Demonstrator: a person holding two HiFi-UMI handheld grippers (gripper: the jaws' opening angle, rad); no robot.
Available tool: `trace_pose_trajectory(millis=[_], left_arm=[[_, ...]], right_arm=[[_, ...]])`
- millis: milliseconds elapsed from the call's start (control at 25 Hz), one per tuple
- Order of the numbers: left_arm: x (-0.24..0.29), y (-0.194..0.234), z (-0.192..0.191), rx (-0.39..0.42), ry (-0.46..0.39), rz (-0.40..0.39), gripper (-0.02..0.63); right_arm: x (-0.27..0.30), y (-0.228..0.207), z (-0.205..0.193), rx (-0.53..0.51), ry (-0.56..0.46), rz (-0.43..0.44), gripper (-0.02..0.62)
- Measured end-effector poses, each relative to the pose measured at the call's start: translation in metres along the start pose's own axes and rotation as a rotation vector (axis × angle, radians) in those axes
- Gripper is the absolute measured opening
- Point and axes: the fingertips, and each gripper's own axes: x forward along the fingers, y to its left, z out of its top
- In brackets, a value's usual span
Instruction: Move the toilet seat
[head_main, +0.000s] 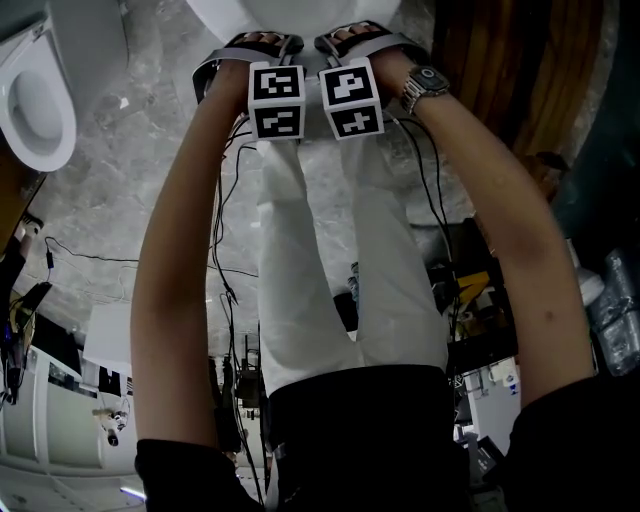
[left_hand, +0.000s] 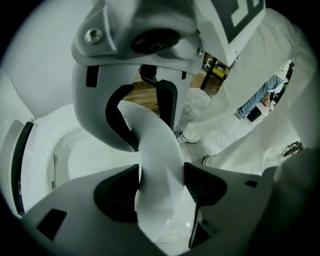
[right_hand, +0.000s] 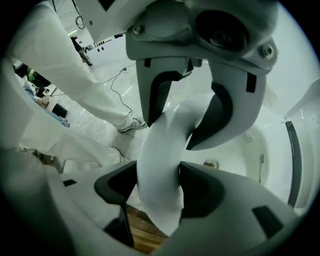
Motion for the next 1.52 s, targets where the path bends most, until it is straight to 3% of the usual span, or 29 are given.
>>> trace_pose_trajectory(millis=[520, 1080, 1360, 1520], left_arm=[[-0.049, 0.001, 0.018, 0.022, -0.062, 0.171, 0.284], [-0.136, 0.006, 0.038, 0.038, -0.089, 0.519, 0.284], [-0.165, 0.012, 0.034, 0.029, -0.088, 0.655, 0.282], [-0.176, 0.007, 0.039, 0.003, -0.096, 0.671, 0.236]], right_arm=[[-0.055, 0.002, 0.008, 0.033, -0.037, 0.109, 0.267], [-0.131, -0.006, 0.020, 0.051, -0.066, 0.239, 0.267], [-0.155, -0.019, 0.027, 0.056, -0.079, 0.246, 0.265], [-0.172, -0.019, 0.026, 0.068, -0.098, 0.206, 0.259]])
